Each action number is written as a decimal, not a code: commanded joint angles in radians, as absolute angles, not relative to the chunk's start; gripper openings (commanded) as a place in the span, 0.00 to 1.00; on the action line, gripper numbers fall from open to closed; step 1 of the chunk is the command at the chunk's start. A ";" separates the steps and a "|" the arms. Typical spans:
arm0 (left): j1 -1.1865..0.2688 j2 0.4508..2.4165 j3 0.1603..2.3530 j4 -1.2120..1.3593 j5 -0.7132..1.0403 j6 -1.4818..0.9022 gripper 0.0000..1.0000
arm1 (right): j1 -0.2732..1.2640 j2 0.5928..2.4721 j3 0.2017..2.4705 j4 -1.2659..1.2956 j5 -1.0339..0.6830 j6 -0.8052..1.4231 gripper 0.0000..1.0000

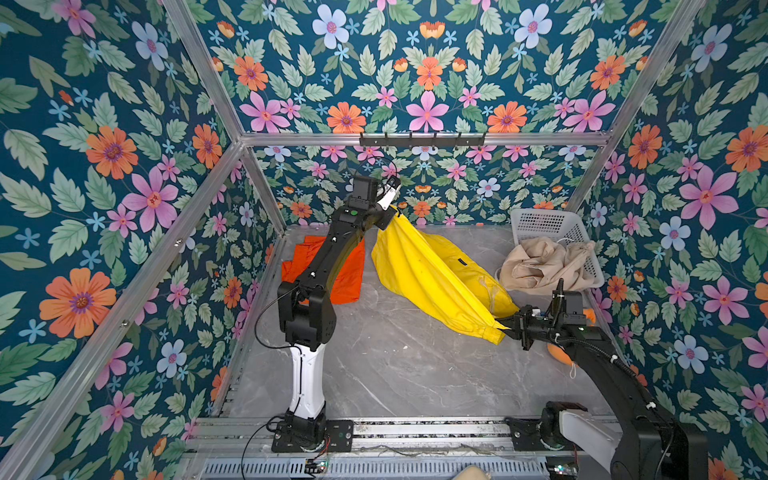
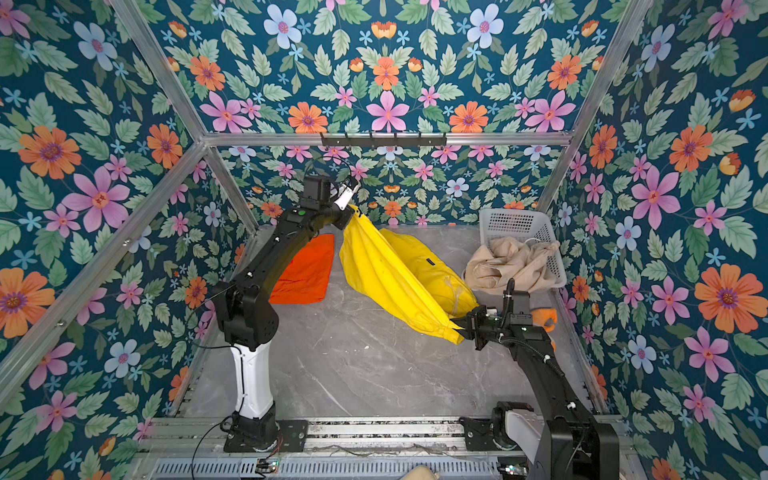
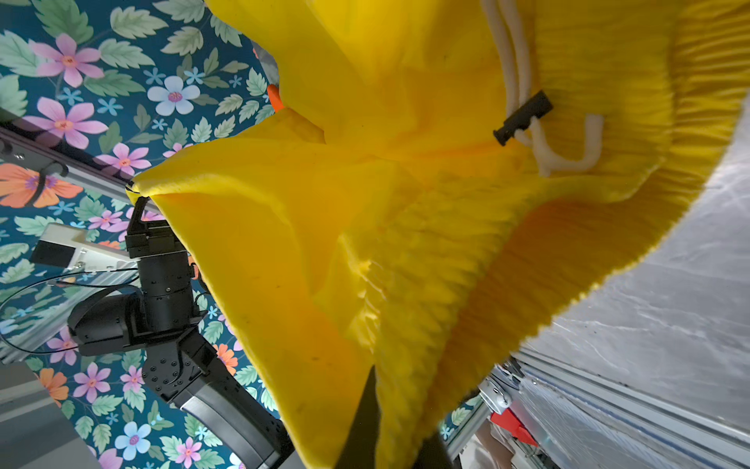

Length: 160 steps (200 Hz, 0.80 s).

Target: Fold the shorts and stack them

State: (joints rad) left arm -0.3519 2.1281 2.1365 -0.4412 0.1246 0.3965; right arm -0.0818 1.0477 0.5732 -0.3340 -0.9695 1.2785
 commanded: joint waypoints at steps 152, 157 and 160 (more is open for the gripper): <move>-0.427 2.245 2.085 -0.120 0.008 0.232 0.70 | -0.251 0.868 0.613 -0.483 -0.578 1.191 0.60; -0.425 2.211 2.048 -0.127 0.014 0.234 0.70 | -0.251 0.858 0.638 -0.529 -0.558 1.165 0.60; -0.425 2.192 2.024 -0.130 0.016 0.235 0.71 | -0.251 0.854 0.653 -0.556 -0.547 1.149 0.61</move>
State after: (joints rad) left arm -0.4297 2.3234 2.1357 -0.1551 0.0631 0.2386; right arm -0.2516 0.8982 0.5632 -0.2787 -0.6945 1.3106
